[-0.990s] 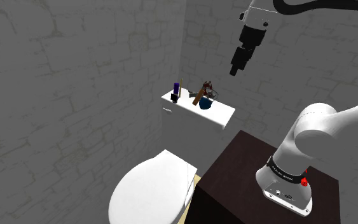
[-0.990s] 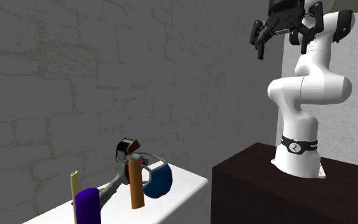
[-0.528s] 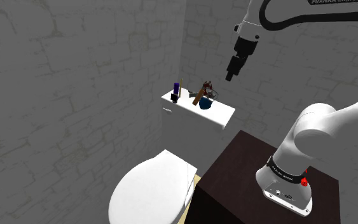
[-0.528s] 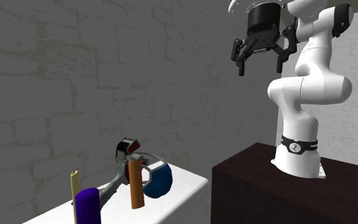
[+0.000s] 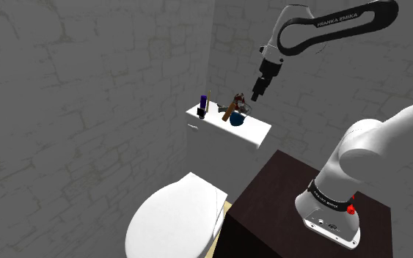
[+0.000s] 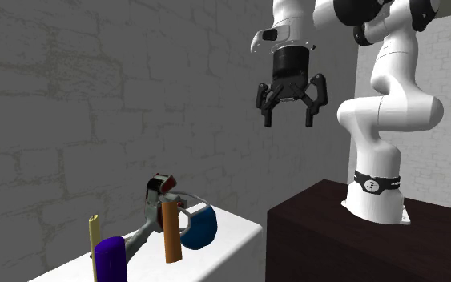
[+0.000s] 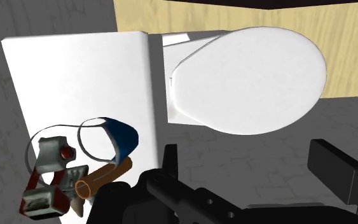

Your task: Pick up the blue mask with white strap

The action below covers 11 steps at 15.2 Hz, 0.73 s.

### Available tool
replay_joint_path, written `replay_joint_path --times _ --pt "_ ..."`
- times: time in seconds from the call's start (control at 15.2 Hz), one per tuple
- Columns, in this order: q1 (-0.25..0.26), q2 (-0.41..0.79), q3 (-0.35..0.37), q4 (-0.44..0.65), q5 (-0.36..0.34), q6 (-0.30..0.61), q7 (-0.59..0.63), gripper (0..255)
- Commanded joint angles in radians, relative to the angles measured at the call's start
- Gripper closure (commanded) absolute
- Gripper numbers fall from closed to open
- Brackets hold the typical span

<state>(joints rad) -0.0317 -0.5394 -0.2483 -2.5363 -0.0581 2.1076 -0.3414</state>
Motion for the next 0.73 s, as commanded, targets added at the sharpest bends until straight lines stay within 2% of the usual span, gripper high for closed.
replay_joint_path --times 0.0,0.33,0.66 --pt "0.004 0.067 -0.042 0.010 0.008 0.062 -0.057 0" --pt "0.035 0.260 -0.139 0.064 0.080 0.200 -0.211 0" --pt "0.068 0.479 -0.217 0.161 0.240 0.296 -0.413 0"
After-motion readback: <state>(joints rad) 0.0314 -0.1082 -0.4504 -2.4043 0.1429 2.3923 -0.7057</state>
